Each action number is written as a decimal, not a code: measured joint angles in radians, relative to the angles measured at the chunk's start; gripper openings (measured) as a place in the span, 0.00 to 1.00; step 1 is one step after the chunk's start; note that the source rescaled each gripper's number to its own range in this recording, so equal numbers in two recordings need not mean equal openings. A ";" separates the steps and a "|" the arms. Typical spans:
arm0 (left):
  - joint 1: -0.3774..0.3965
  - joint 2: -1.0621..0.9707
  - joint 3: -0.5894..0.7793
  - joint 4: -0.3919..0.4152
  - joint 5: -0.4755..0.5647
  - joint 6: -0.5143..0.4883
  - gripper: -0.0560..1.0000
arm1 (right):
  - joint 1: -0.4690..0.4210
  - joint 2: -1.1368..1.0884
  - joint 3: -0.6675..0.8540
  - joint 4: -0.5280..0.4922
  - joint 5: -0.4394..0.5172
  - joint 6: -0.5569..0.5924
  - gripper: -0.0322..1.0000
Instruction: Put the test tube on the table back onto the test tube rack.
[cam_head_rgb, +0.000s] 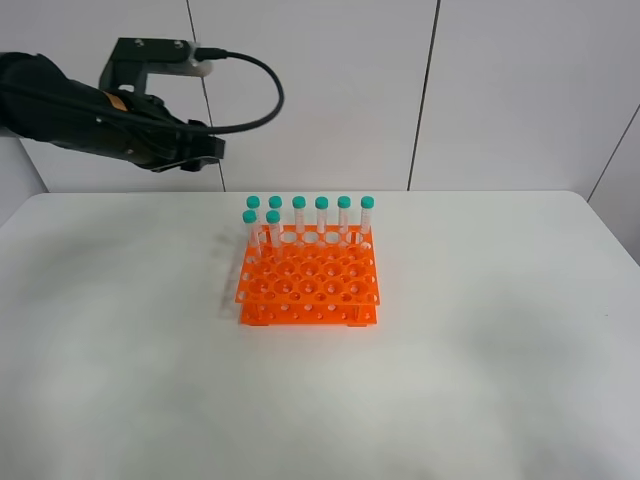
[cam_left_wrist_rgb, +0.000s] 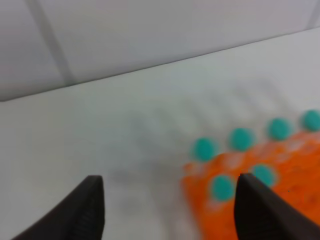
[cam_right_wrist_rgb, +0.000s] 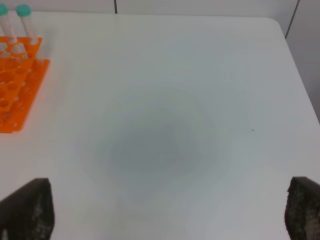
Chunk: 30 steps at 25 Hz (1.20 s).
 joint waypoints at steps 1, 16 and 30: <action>0.025 -0.008 0.000 0.015 0.014 0.001 0.52 | 0.000 0.000 0.000 0.000 0.000 0.000 1.00; 0.269 -0.033 0.001 0.035 0.148 -0.001 0.52 | 0.000 0.000 0.000 0.000 0.000 0.000 1.00; 0.271 -0.202 0.084 0.076 0.265 -0.002 0.52 | 0.000 0.000 0.000 0.000 0.000 0.000 1.00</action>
